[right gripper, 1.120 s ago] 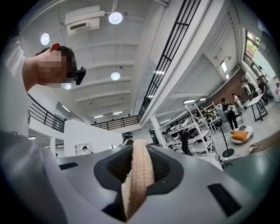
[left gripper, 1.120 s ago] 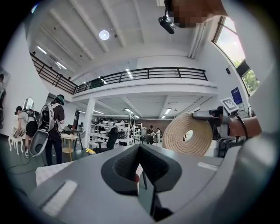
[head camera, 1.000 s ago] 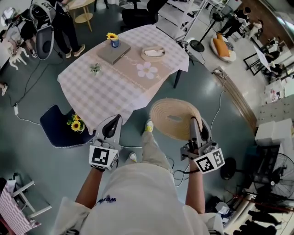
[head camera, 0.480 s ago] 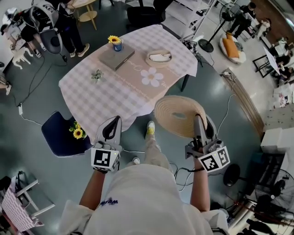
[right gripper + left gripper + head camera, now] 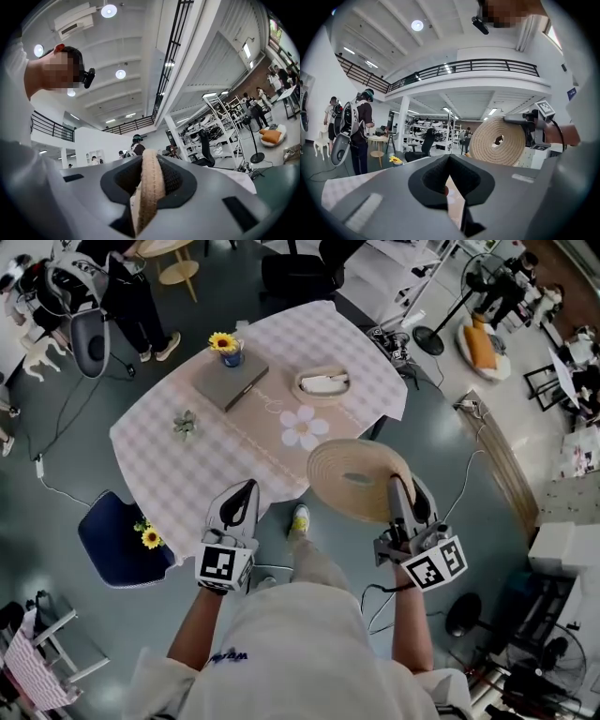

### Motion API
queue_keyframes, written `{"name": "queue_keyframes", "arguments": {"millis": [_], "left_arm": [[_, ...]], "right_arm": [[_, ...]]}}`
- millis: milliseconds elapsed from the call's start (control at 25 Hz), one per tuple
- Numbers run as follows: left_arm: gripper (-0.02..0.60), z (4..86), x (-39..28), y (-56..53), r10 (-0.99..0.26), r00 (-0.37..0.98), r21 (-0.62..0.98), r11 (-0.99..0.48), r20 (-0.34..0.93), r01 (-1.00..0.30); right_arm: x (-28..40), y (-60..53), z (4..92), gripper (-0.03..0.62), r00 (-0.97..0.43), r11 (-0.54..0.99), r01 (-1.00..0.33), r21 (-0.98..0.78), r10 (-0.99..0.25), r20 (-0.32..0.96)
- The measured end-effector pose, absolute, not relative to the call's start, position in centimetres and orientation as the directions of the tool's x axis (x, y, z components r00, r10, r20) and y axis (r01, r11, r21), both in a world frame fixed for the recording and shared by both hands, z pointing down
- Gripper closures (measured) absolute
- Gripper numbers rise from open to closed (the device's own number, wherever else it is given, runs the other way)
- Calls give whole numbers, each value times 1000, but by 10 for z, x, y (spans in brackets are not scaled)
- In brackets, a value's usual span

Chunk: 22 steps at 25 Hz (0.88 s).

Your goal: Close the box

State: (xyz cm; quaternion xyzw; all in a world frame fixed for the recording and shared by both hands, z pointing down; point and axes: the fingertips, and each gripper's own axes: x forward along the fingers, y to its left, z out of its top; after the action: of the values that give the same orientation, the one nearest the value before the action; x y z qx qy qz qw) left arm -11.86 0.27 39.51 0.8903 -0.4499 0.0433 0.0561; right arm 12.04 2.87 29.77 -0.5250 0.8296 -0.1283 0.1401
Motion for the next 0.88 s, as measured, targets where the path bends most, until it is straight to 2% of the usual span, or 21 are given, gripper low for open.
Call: {"name": "queue_keyframes", "arguments": {"millis": [520, 880], "left_arm": [[580, 408, -73, -60, -797, 579, 59, -579, 170, -814], [580, 394, -40, -96, -782, 600, -23, -612, 168, -791]], "right_arm": [[168, -54, 323, 514, -416, 412, -807, -423, -905, -87], [192, -94, 341, 514, -456, 453, -774, -442, -884, -106]]}}
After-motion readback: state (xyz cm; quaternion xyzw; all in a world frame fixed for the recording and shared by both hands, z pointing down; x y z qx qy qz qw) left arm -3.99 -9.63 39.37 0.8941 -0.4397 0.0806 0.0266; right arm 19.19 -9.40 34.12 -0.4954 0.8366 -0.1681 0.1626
